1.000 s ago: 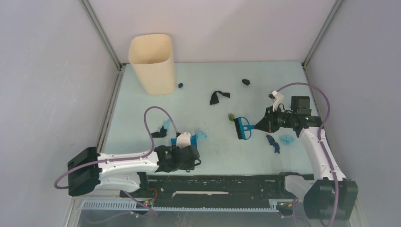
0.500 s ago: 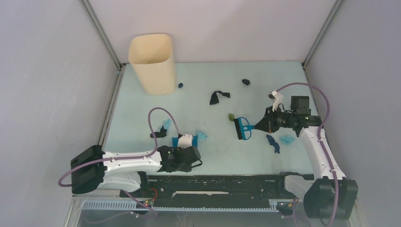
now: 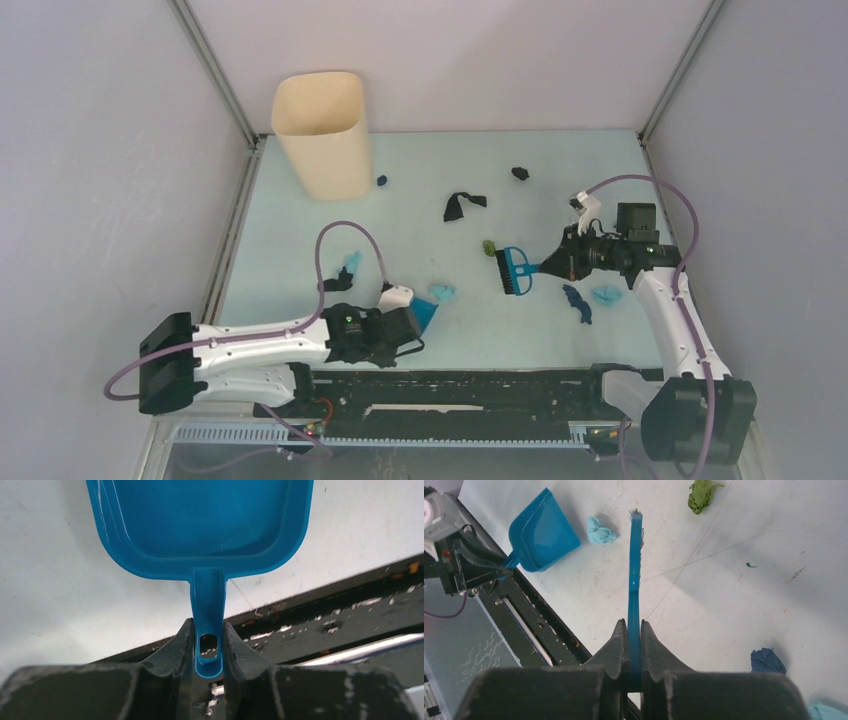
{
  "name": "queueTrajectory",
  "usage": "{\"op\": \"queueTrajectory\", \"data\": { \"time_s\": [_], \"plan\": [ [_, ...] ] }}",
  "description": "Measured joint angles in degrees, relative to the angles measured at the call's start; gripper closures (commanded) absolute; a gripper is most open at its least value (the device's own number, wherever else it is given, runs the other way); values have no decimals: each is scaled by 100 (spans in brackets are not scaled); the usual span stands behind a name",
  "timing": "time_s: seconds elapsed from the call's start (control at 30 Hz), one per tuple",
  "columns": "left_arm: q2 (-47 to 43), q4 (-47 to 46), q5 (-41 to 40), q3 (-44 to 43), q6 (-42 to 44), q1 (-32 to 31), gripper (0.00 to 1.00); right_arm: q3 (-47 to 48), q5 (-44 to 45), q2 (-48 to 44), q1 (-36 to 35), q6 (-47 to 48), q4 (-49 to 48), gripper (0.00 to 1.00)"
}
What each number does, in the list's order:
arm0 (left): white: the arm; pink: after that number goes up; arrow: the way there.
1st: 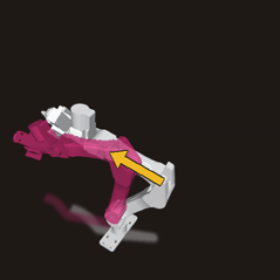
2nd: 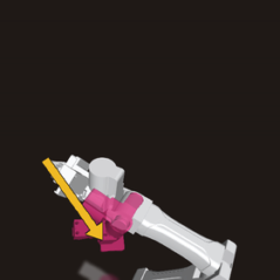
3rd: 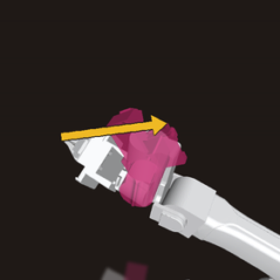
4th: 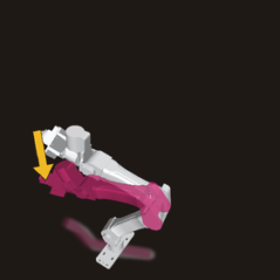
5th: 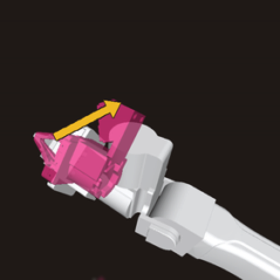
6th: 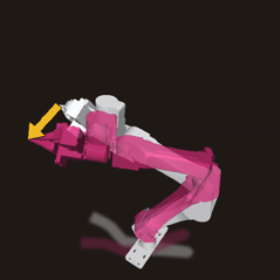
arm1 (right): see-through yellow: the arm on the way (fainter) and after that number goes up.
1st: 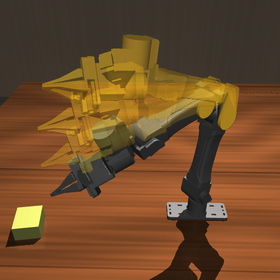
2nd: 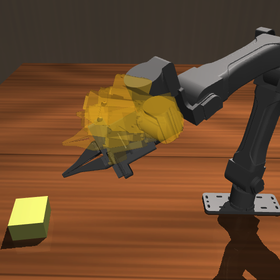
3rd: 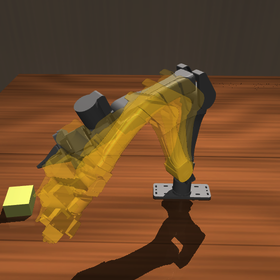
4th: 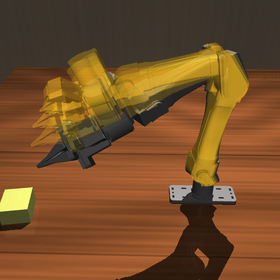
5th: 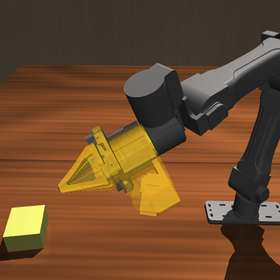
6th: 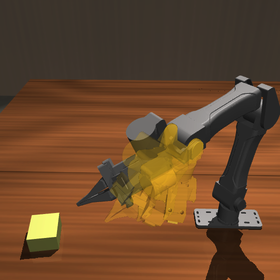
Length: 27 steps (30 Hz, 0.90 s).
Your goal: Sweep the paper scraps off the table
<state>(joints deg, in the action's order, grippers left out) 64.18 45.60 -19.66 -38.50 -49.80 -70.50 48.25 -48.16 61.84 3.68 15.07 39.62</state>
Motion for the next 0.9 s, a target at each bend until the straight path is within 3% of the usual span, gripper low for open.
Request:
{"op": "queueTrajectory", "data": {
  "time_s": [0.3, 0.6, 0.63, 0.77, 0.9],
  "plan": [
    [44, 354, 636, -225, 848, -455, 83, 0, -7, -35, 291, -20, -4, 100],
    [1049, -457, 1019, -597, 1906, -496, 81, 0, 4, -35, 328, -20, -4, 100],
    [1187, -577, 1064, -597, 2000, -498, 78, 0, 4, -35, 345, -20, -4, 100],
    [1565, -1062, 1137, -597, 2295, -503, 49, 0, 0, -35, 424, -20, -4, 100],
    [1537, -1467, 1130, -538, 2435, -503, 40, 0, -33, -35, 487, -17, -2, 100]
  ]
}}
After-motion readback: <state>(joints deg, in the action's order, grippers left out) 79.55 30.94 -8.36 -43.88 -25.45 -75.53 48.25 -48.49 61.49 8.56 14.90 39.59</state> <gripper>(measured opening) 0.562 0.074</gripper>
